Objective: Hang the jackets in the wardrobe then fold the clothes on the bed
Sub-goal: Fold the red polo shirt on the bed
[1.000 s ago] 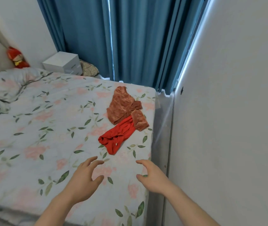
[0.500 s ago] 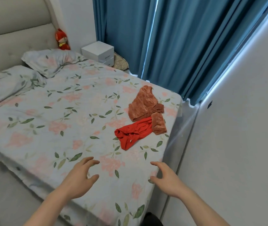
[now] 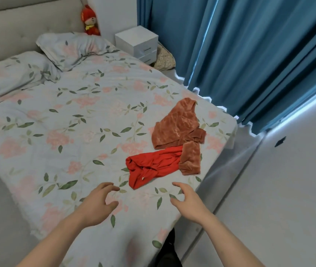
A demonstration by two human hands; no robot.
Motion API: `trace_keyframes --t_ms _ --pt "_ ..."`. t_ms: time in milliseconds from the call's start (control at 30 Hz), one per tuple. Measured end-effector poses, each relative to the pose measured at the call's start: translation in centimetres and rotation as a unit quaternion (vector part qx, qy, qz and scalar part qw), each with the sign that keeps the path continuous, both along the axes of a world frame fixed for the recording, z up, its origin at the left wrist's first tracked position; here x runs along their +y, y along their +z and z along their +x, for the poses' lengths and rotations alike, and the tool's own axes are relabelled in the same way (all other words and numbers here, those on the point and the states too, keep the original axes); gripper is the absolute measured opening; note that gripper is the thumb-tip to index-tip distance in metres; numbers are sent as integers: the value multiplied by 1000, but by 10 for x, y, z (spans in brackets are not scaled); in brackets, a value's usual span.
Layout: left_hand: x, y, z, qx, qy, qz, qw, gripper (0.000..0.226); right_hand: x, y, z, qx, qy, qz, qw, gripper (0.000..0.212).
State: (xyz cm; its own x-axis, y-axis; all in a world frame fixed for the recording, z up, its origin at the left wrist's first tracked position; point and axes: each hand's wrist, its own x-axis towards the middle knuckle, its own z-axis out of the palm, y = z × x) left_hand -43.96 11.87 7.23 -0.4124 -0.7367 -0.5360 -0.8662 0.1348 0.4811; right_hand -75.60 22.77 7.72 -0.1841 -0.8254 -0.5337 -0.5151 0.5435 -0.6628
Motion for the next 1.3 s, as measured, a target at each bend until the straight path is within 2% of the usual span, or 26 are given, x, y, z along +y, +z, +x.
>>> trace_keyframes --t_ms 267,533,767,900,1033,1200,1233,1300 --pt "-58 -55 -154 -65 28 101 992 43 -74 -44 -148 -4 44 49 998 57" --pt "-98 -120 -218 -146 74 154 974 49 -104 -104 -212 7 33 93 995 56" --pt "-132 -182 -232 -153 92 161 971 50 -137 -161 -219 10 40 94 995 51" --pt "-140 -242 -230 -189 63 169 965 72 -149 -201 -205 11 30 82 996 51" --pt "-136 -295 -229 -232 12 193 953 47 -152 -248 -185 11 33 82 996 55" --pt "-129 -335 -222 -244 -8 170 955 64 -145 -287 -163 -15 21 116 993 53" --pt "-130 -334 -221 -234 -4 162 959 65 -143 -291 -160 -15 20 119 993 53" --pt "-130 -326 -218 -181 13 145 973 52 -135 -292 -156 -15 17 128 991 54"
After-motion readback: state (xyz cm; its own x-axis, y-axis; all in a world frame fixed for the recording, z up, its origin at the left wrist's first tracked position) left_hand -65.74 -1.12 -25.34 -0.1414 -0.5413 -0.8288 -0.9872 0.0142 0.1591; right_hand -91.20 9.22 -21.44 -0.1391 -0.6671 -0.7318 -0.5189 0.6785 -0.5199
